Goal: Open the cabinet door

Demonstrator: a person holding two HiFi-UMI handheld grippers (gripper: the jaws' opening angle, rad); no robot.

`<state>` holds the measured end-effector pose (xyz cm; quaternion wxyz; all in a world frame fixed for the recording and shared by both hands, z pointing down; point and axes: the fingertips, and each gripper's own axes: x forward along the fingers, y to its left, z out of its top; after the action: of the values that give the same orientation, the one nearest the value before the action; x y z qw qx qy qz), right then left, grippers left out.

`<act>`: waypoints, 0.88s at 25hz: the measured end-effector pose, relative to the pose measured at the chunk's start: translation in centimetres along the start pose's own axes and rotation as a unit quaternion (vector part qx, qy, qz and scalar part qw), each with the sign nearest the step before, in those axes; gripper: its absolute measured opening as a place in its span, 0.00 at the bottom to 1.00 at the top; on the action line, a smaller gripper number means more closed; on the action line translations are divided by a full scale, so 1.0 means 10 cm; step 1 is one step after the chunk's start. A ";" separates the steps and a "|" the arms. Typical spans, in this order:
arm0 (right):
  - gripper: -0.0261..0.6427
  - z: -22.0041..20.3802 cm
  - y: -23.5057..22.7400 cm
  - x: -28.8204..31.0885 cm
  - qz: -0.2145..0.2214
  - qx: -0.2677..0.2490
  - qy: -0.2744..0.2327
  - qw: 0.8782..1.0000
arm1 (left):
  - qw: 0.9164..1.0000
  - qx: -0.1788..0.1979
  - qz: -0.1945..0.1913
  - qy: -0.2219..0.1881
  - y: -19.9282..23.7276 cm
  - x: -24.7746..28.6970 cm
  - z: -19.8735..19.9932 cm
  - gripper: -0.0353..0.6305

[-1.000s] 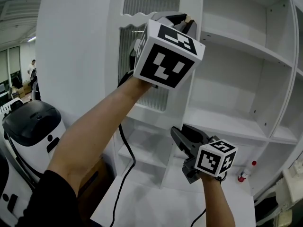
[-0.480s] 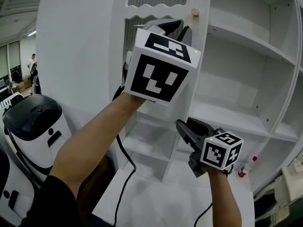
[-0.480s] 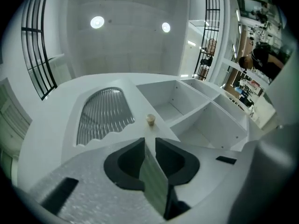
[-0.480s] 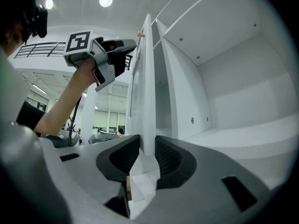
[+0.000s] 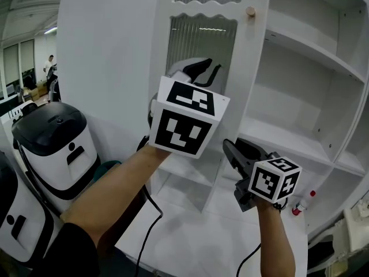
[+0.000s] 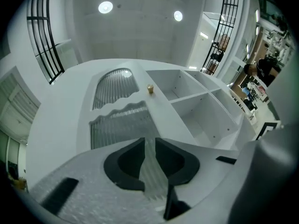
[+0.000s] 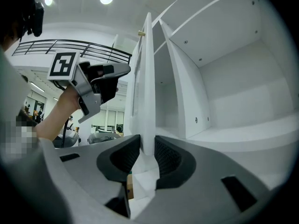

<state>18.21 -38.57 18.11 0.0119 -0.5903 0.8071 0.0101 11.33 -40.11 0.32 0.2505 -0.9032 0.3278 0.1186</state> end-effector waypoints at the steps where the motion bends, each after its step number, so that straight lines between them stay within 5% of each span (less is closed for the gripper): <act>1: 0.19 0.00 0.01 -0.02 -0.001 0.001 0.000 1.000 | 1.000 -0.004 0.002 0.008 -0.02 -0.04 -0.05 0.18; 13: 0.18 0.01 0.15 -0.09 -0.011 -0.003 -0.007 1.000 | 0.992 -0.053 0.058 0.103 -0.11 -0.67 -0.78 0.15; 22: 0.16 0.02 0.43 -0.13 0.028 -0.008 -0.009 1.000 | 0.981 -0.069 0.106 0.146 -0.18 -1.07 -1.06 0.12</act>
<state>14.50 -36.01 17.99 0.0138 -0.5673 0.8231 0.0224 4.96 -38.86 13.97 0.1234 -0.8858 0.4461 0.0333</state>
